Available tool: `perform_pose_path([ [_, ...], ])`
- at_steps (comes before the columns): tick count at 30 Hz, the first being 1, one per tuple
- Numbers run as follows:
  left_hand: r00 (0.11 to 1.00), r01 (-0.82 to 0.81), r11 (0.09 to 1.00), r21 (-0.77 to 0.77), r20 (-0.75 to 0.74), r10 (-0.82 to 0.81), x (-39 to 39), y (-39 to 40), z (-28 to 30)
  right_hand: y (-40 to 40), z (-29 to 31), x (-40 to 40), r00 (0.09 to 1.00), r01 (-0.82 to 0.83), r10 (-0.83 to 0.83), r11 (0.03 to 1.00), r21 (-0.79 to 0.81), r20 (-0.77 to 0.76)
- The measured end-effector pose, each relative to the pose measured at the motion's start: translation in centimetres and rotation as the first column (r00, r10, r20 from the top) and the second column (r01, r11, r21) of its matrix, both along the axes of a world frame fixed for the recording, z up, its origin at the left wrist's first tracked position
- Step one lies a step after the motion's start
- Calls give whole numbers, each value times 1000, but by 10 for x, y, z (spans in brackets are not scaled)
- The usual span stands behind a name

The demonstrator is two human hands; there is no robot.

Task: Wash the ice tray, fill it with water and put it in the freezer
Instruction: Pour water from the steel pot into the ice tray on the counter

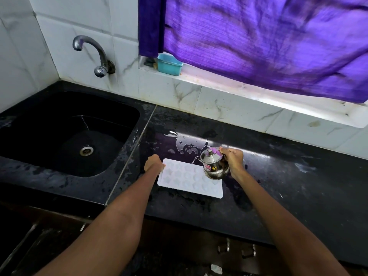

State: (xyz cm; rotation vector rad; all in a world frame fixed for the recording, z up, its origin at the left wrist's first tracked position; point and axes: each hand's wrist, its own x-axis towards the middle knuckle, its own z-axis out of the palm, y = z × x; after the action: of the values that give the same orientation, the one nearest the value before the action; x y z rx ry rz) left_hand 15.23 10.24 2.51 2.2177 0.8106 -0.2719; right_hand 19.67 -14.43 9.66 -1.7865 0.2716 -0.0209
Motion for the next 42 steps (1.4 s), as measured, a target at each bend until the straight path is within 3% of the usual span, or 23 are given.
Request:
perform_pose_path([
  [27,999,30,997,71,-21,-28,-7,-5,11,-30,-20,4,998,64,-63,987,-151,11],
  [42,999,31,994,104,-24,-29,-9,-9,14,-26,-17,2,993,114,-116,982,-153,-4],
])
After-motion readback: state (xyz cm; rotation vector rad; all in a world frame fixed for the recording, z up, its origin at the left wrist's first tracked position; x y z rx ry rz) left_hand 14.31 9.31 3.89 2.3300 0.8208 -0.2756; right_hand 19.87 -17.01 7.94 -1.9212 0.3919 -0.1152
